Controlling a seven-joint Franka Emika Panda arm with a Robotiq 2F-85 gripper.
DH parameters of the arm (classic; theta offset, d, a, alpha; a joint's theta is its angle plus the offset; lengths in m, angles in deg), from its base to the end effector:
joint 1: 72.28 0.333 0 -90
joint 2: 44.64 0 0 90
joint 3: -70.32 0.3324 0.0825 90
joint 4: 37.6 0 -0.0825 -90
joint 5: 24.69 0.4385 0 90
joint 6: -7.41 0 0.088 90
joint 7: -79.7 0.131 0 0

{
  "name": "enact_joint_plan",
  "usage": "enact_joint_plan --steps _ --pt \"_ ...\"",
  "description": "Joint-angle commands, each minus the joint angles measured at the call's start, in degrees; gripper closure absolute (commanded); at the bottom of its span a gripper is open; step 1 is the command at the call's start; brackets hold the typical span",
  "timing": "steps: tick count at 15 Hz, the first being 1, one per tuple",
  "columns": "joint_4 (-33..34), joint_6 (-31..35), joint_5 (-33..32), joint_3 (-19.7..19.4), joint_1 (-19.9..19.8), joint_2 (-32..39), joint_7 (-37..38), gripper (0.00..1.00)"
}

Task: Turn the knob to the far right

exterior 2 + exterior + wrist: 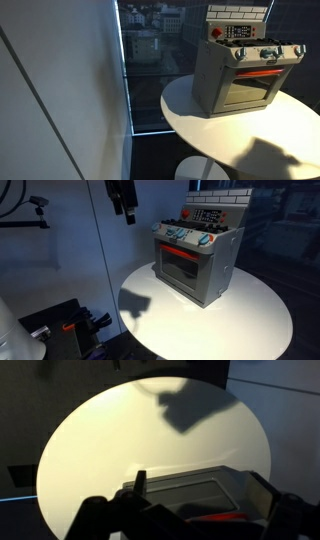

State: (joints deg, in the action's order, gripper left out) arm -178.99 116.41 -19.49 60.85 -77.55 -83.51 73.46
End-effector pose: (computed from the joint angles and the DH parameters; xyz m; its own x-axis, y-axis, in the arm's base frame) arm 0.3932 -0.0979 0.5065 0.9809 -0.1521 0.1214 -0.1292 -0.9754 -0.1786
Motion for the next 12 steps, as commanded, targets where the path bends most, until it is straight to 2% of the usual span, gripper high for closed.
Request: enact_joint_plan --steps 1,6,7,8,12 --pt "6.4 3.7 -0.9 1.1 -1.6 7.8 4.1 0.0" --pt "10.2 12.5 -2.8 2.2 -3.5 15.1 9.8 0.0" --pt "10.7 13.1 -3.6 2.6 -3.9 15.9 11.2 0.0" --pt "7.9 12.6 -1.9 1.5 -2.7 13.3 8.1 0.0" --pt "9.4 13.5 -2.7 1.9 -3.2 15.7 9.6 0.0"
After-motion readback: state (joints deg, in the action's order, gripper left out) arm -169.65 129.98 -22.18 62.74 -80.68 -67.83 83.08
